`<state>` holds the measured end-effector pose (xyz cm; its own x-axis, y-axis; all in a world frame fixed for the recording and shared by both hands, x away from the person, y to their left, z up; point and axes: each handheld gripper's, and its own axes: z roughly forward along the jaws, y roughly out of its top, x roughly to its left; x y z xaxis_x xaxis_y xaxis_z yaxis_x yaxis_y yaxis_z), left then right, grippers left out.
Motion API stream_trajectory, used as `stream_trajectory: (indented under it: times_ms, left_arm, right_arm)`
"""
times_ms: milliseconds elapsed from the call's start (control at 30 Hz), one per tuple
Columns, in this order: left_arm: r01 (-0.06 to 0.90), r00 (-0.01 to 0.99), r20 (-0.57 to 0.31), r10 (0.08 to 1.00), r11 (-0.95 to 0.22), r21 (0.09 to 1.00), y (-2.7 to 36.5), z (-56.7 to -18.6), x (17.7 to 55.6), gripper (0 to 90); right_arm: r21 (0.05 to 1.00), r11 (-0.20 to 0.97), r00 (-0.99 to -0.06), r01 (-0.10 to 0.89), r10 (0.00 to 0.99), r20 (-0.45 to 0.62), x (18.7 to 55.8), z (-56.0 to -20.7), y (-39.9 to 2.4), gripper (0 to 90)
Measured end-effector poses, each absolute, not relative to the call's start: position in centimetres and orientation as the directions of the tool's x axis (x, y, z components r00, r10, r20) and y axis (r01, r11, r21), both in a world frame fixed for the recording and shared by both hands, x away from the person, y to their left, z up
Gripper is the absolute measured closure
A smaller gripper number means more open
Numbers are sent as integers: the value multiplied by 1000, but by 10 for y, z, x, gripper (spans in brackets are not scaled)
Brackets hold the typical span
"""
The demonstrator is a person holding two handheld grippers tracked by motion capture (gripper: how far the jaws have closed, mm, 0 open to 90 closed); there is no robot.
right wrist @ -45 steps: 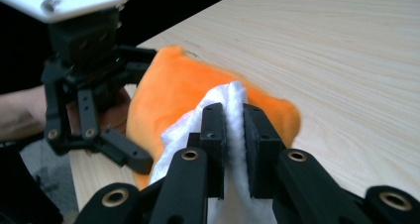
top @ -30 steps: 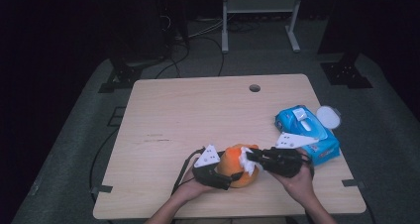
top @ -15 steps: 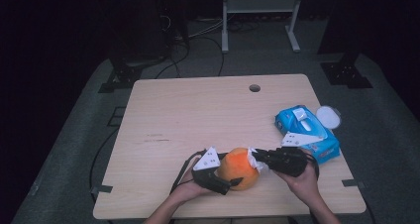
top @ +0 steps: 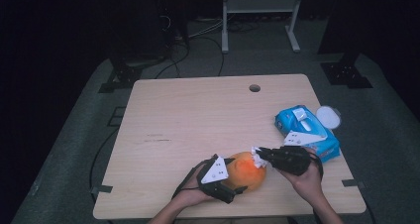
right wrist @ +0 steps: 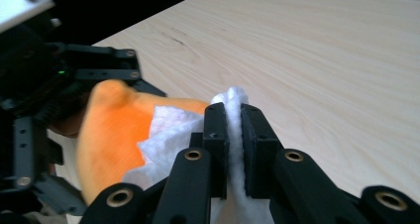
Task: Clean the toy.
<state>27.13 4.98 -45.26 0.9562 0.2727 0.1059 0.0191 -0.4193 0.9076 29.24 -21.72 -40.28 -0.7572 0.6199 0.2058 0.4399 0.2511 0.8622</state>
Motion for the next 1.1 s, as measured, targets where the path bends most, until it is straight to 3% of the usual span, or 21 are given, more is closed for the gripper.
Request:
stream_trajectory:
  times_ms: [133, 267, 433, 567, 800, 1100]
  left_arm:
    - [-13, 952, 148, 269, -448, 894, 48, -454, 269, 137]
    - [-28, 951, 165, 262, -459, 888, 51, -454, 267, 137]
    - [-28, 950, 165, 265, -454, 891, 49, -455, 268, 136]
    - [-38, 950, 173, 261, -451, 892, 47, -456, 267, 136]
    - [-42, 950, 175, 258, -449, 892, 47, -457, 267, 135]
    - [-55, 949, 187, 254, -450, 892, 45, -458, 265, 135]
  right_arm:
    - [865, 243, -768, 440, 601, 222, 288, -400, -214, 814]
    - [880, 242, -821, 409, 518, 239, 278, -393, -196, 811]
    - [875, 267, -811, 404, 547, 208, 282, -396, -200, 811]
    - [863, 238, -782, 446, 572, 247, 290, -402, -212, 818]
    - [873, 220, -829, 435, 477, 292, 280, -393, -197, 822]
    - [851, 217, -769, 479, 572, 287, 294, -402, -217, 825]
